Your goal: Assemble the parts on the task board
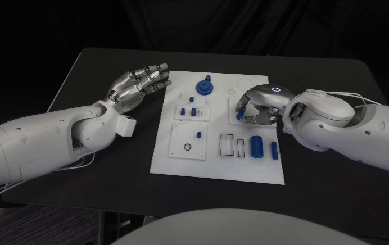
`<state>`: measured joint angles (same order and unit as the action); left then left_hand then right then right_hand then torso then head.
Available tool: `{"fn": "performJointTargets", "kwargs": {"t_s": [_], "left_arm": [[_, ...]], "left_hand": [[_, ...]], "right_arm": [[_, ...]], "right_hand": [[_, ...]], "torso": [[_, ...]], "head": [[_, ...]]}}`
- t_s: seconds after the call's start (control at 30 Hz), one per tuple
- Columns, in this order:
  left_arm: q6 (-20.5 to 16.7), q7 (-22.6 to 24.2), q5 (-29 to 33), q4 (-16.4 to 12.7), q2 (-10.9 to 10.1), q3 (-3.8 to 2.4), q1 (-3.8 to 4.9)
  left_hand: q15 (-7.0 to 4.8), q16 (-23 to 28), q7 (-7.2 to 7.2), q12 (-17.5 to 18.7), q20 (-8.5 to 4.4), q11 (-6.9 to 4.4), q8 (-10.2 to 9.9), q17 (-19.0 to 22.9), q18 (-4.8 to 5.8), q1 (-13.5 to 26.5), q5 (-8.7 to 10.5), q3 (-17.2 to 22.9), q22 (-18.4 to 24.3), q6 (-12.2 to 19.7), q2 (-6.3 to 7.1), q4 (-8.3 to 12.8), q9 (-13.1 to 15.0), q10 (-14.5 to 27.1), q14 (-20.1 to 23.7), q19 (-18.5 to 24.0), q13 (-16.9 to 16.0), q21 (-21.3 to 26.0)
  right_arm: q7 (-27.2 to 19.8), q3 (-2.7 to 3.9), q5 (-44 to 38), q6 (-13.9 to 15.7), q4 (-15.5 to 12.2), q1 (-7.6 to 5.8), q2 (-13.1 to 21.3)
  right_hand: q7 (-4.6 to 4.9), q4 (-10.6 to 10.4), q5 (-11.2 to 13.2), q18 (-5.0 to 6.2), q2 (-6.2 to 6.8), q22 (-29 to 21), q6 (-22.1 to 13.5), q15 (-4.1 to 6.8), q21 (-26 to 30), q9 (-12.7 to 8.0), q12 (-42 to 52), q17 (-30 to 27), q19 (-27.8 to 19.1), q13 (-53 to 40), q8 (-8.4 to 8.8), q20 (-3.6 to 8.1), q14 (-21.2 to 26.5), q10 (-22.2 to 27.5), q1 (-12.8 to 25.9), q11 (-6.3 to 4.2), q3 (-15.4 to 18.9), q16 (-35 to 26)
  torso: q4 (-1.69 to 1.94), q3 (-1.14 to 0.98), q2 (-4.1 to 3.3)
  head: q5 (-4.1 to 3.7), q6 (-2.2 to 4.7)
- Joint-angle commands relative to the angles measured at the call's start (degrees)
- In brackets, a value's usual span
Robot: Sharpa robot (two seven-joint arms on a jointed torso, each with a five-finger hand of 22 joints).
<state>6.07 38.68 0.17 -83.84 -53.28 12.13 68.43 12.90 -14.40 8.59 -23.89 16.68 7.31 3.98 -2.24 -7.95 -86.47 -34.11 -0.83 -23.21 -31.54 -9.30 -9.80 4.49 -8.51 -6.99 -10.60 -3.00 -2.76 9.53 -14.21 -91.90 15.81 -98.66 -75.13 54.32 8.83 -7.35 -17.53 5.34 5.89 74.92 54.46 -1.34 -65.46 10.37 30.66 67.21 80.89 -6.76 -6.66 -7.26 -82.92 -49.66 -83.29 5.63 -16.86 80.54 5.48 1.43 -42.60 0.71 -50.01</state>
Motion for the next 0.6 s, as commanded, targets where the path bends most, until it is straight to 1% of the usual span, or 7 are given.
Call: {"fn": "performJointTargets", "kwargs": {"t_s": [0.03,0.2,0.27,0.37,0.5,0.57,0.6], "left_arm": [[0.88,0.44,0.00,0.05,0.15,-0.04,-0.17],[1.04,0.29,0.00,0.15,0.19,-0.04,-0.23],[1.10,0.23,0.00,0.22,0.20,-0.04,-0.28],[1.14,0.17,0.00,0.30,0.20,-0.04,-0.33],[1.26,0.07,0.00,0.38,0.24,-0.04,-0.41],[1.32,0.03,0.00,0.41,0.25,-0.04,-0.45],[1.34,0.00,0.00,0.43,0.26,-0.04,-0.47]], "left_hand": [[0.41,-0.23,0.24,-0.37,0.09,0.27,0.24,-0.09,0.58,-0.03,-0.19,0.34,0.06,-0.07,-0.63,0.13,-0.01,-0.03,0.09,-0.28,-0.02,-0.19],[0.44,-0.25,0.31,-0.62,0.09,0.37,0.25,-0.09,0.64,-0.04,-0.20,0.51,0.07,-0.09,-0.67,0.22,-0.02,-0.12,0.09,-0.32,-0.05,-0.20],[0.44,-0.25,0.31,-0.62,0.09,0.37,0.25,-0.09,0.64,-0.04,-0.20,0.51,0.07,-0.09,-0.67,0.22,-0.02,-0.12,0.09,-0.32,-0.05,-0.20],[0.45,-0.27,0.41,-0.81,0.09,0.54,0.27,-0.09,0.71,-0.03,-0.20,0.69,0.14,-0.14,-0.68,0.31,-0.02,-0.23,0.11,-0.34,-0.08,-0.19],[0.45,-0.25,0.45,-0.93,0.09,0.60,0.27,-0.08,0.73,-0.03,-0.20,0.75,0.17,-0.10,-0.66,0.34,-0.03,-0.29,0.13,-0.34,-0.09,-0.19],[0.45,-0.25,0.45,-0.93,0.09,0.60,0.27,-0.08,0.73,-0.03,-0.20,0.75,0.17,-0.10,-0.66,0.34,-0.03,-0.29,0.13,-0.34,-0.09,-0.19],[0.44,-0.29,0.51,-1.10,0.08,0.70,0.29,-0.08,0.76,-0.02,-0.19,0.86,0.13,-0.12,-0.66,0.41,-0.03,-0.38,0.13,-0.40,-0.11,-0.20]], "right_arm": [[0.19,0.03,-0.05,0.38,0.22,0.21,-0.30],[-0.33,0.03,-0.05,1.52,0.46,0.30,-0.62],[-0.48,0.03,-0.05,2.04,0.51,0.35,-0.71],[-0.48,0.03,-0.05,2.13,0.60,0.39,-0.82],[-0.29,0.03,-0.05,1.94,0.72,0.43,-0.95],[-0.39,0.03,-0.05,2.14,0.78,0.44,-0.99],[-0.48,0.03,-0.05,2.35,0.79,0.45,-0.99]], "right_hand": [[-0.04,0.04,-0.08,-0.35,-0.01,8.55,0.26,0.22,-0.15,0.01,-0.27,0.04,0.34,0.06,-0.15,0.23,-0.34,-0.53,-0.46,0.06,-0.44,-0.10],[-0.06,0.12,0.52,-0.45,-0.16,8.67,1.35,0.45,-0.71,0.24,-0.30,0.28,0.54,0.05,-0.59,0.45,-0.50,-1.88,-0.39,-0.19,-1.07,-0.02],[-0.22,0.25,0.89,-0.51,-0.20,8.76,2.05,0.68,-1.09,0.43,-0.21,0.32,0.69,-0.01,-0.85,0.64,-0.61,-3.15,-0.40,-0.46,-1.42,-0.02],[-0.23,0.19,1.19,-0.52,-0.04,8.77,2.08,0.72,-1.17,0.45,-0.29,0.23,0.73,0.01,-0.82,0.71,-0.61,-3.45,-0.19,-0.52,-1.39,-0.08],[-0.18,-0.17,2.23,-0.54,0.46,8.77,1.74,0.75,-1.23,0.40,-0.72,0.13,0.75,0.15,-0.51,0.78,-0.65,-3.79,0.55,-0.51,-1.20,-0.16],[-0.21,-0.14,2.28,-0.54,0.42,8.77,1.70,0.76,-1.24,0.39,-0.76,0.10,0.76,0.15,-0.47,0.79,-0.65,-3.87,0.48,-0.55,-1.28,-0.19],[-0.31,0.19,2.00,-0.54,0.19,8.78,1.92,0.88,-1.30,0.47,-0.85,0.19,0.78,0.17,-0.55,0.86,-0.70,-4.24,-0.05,-0.67,-1.71,-0.17]], "torso": [[0.02,0.01,0.00],[-0.09,0.02,0.00],[-0.08,0.02,0.01],[-0.08,0.00,0.02],[-0.05,-0.04,0.04],[-0.01,-0.04,0.04],[0.01,-0.02,0.04]], "head": [[0.08,0.01],[0.22,0.01],[0.24,0.01],[0.24,0.01],[0.12,0.01],[0.10,0.01],[0.08,0.01]]}}
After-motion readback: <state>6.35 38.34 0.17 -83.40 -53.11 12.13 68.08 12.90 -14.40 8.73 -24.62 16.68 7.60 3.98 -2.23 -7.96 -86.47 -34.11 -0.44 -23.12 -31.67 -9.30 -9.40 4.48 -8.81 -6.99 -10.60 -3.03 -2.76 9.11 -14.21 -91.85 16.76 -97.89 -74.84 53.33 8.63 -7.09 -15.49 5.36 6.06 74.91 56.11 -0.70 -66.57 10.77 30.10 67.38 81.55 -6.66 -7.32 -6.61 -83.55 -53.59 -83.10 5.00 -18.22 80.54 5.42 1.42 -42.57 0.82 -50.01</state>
